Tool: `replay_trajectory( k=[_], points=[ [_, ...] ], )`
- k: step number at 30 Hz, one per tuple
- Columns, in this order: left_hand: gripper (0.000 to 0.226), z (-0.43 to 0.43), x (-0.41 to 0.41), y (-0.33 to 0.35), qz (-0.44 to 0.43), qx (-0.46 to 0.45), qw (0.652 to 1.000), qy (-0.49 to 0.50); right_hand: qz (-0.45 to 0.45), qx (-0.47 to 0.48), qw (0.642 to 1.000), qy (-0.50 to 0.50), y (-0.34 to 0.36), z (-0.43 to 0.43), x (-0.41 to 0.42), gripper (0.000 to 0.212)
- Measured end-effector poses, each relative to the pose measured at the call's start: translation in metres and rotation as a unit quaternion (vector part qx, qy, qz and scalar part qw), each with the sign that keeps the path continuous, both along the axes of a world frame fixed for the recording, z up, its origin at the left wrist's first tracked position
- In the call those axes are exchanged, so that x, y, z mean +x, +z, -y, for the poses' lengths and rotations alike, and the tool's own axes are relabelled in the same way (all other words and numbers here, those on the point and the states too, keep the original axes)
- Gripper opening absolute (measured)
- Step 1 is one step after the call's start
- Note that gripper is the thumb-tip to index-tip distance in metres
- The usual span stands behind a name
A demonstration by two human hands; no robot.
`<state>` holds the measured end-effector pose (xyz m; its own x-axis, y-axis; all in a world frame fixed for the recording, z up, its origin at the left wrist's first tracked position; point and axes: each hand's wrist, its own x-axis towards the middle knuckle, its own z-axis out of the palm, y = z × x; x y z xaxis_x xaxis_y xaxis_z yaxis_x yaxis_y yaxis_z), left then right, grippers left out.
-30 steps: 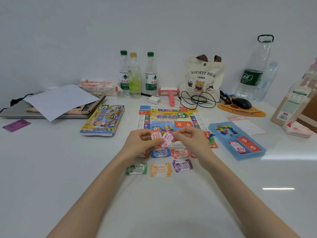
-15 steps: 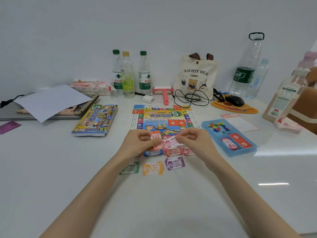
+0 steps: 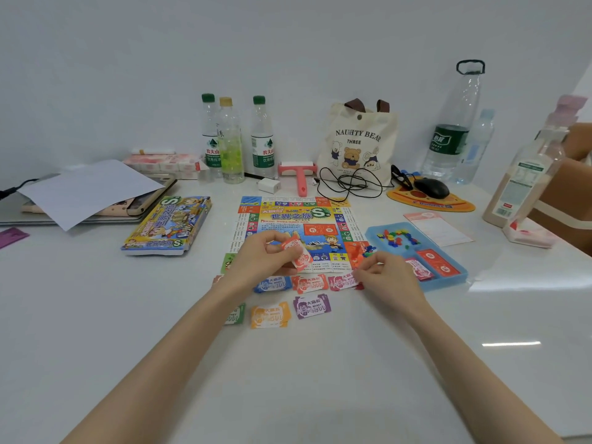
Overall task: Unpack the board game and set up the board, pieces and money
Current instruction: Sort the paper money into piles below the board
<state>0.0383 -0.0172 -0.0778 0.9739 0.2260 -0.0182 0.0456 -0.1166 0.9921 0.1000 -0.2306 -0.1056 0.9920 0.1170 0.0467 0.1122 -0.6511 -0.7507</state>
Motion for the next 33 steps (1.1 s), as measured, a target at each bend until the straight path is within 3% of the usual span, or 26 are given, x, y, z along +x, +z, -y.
replay_trajectory(
  k=[9, 13, 15, 19, 26, 29, 33],
  points=[
    [0.011, 0.007, 0.006, -0.004, 0.008, 0.068, 0.996, 0.050, 0.070, -0.075, 0.995, 0.016, -0.008, -0.005, -0.007, 0.011],
    [0.006, 0.010, 0.007, -0.005, -0.022, 0.040, 0.998, 0.052, 0.152, -0.128, 0.980, 0.023, -0.006, -0.008, -0.009, 0.017],
    [0.007, 0.011, 0.007, -0.004, -0.037, 0.037, 0.998, 0.047, 0.187, -0.069, 0.979, 0.036, -0.001, -0.013, -0.010, 0.013],
    [0.008, 0.014, 0.006, -0.002, -0.051, 0.054, 0.997, 0.022, 0.146, 0.101, 0.980, 0.093, 0.019, -0.025, -0.013, 0.014],
    [0.010, 0.018, 0.004, 0.002, -0.059, 0.066, 0.996, -0.015, 0.135, 0.094, 0.980, 0.115, 0.028, -0.034, -0.004, 0.006],
    [0.004, 0.017, 0.005, -0.002, 0.017, 0.169, 0.985, 0.018, 0.158, 0.077, 0.974, 0.142, 0.032, -0.033, -0.003, 0.010],
    [0.009, 0.018, 0.004, -0.004, 0.082, 0.192, 0.977, 0.032, 0.170, 0.054, 0.969, 0.170, 0.040, -0.034, -0.001, 0.009]
  ],
)
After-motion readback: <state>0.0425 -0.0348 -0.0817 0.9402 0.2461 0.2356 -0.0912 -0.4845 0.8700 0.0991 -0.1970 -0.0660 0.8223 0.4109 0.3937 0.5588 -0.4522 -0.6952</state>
